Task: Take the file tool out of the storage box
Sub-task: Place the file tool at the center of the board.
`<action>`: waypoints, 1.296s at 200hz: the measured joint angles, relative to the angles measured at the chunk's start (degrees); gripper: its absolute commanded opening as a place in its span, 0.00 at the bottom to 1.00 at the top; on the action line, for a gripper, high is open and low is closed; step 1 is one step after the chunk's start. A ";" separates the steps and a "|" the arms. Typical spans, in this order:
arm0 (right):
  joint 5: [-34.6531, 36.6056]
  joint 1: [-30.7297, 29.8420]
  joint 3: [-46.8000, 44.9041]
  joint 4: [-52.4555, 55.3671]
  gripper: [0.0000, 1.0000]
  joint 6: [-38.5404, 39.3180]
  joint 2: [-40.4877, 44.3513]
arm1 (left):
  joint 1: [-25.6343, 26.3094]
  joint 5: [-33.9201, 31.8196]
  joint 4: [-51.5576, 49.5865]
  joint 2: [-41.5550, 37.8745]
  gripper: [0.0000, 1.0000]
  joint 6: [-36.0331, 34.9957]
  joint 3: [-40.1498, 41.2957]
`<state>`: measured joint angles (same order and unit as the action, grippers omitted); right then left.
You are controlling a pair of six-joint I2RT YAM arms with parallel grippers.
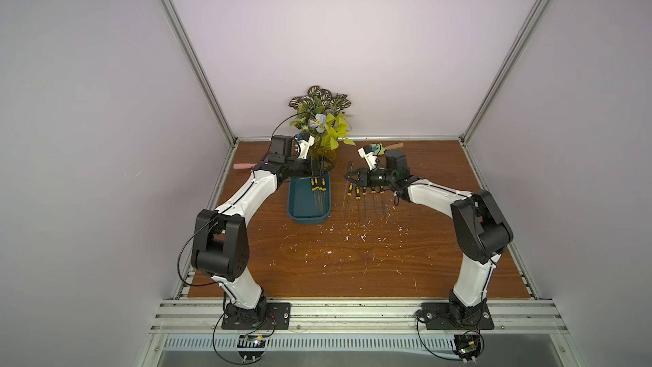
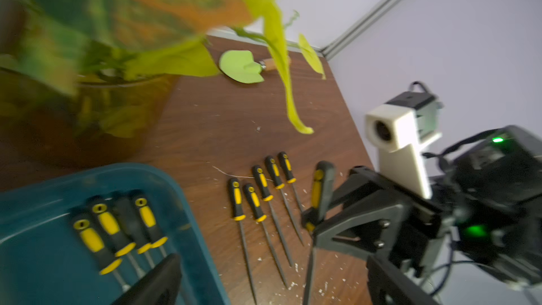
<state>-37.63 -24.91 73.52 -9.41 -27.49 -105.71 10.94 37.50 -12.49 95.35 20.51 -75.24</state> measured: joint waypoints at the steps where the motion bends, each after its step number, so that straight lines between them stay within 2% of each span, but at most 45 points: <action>1: 0.44 0.17 0.37 1.11 0.00 0.70 0.15 | -0.04 -0.24 -0.04 -0.02 1.00 -0.04 -0.04; 44: 16.15 5.22 10.91 30.18 0.00 14.56 -1.09 | -0.63 -10.14 -5.31 0.09 1.00 -3.10 -2.01; 89: 27.28 6.71 14.78 43.89 0.00 19.54 -8.17 | -0.74 -14.12 -8.46 1.42 1.00 -4.79 -2.29; 128: 31.76 6.71 16.87 47.80 0.00 20.81 -11.65 | -0.74 -15.17 -9.35 1.70 1.00 -5.66 -2.27; 210: 32.87 7.10 18.21 47.39 0.00 20.98 -15.23 | -0.74 -15.74 -10.45 2.71 1.00 -5.90 -1.60; 259: 33.09 7.50 21.07 47.15 0.18 20.55 -17.73 | -0.74 -15.74 -10.54 2.82 1.00 -5.92 -1.31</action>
<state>-4.54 -17.41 94.59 37.74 -6.94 -123.44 10.20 21.76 -23.03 98.17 14.59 -76.55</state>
